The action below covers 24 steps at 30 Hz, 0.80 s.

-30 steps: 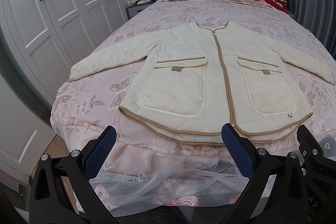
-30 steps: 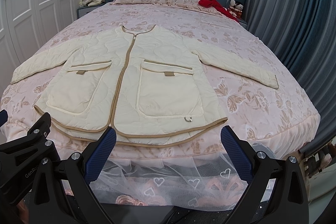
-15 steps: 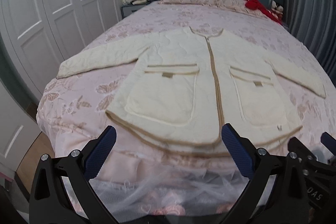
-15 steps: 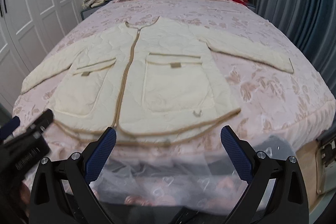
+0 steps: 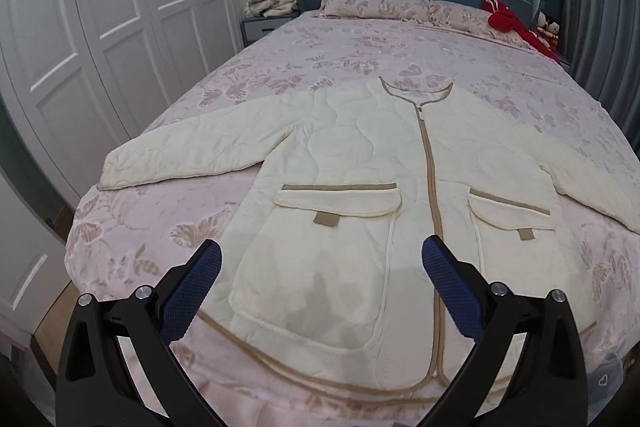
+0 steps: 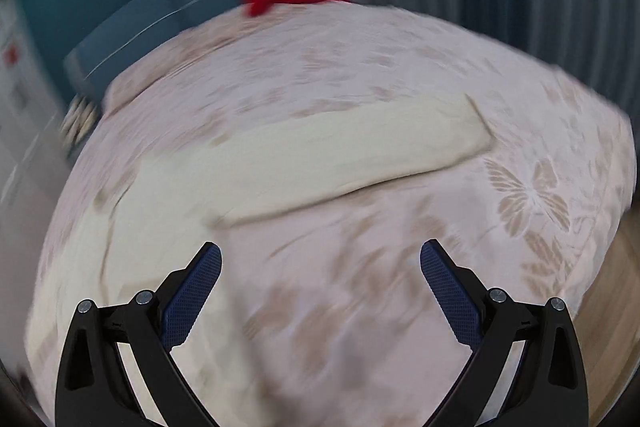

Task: Fold large clothes
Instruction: 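Grasp the jacket sleeve cuff with the right tool and lift it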

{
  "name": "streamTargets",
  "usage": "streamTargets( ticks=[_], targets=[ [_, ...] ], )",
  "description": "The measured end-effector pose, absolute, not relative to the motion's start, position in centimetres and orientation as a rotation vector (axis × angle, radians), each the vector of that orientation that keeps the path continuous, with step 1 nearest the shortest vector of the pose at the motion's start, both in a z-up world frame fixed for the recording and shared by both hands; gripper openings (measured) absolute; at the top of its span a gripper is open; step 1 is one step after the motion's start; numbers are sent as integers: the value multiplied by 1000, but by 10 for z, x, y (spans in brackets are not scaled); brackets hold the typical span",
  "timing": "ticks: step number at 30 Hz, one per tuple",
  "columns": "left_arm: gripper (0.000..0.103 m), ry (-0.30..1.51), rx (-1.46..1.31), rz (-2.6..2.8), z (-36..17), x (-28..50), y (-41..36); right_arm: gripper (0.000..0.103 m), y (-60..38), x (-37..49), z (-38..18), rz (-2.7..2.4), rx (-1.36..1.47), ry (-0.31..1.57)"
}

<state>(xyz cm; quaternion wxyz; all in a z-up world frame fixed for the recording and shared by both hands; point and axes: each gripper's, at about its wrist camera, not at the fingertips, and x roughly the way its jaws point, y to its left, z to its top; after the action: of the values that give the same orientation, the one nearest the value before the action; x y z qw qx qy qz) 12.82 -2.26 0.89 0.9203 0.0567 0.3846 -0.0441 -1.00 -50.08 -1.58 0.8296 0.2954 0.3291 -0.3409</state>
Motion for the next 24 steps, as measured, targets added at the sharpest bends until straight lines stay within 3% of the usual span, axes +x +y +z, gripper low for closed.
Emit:
streamTargets(
  ticks=[7,14,20,22,24],
  targets=[
    [98,834,137,-112,-15,162,-43,98,-629,-11,-57,-907,771,660],
    [98,891,141,-84,-37,192,-56,96,-697,-2,-99,-1000,846,658],
    [98,917,156,-63,-52,208,-55,46,-711,9,-118,-986,945,656],
    [98,925,148,-59,-55,212,-52,21,-708,21,-110,-966,911,654],
    [98,933,137,-56,-57,216,-49,13,-699,34,-93,-934,870,628]
  ],
)
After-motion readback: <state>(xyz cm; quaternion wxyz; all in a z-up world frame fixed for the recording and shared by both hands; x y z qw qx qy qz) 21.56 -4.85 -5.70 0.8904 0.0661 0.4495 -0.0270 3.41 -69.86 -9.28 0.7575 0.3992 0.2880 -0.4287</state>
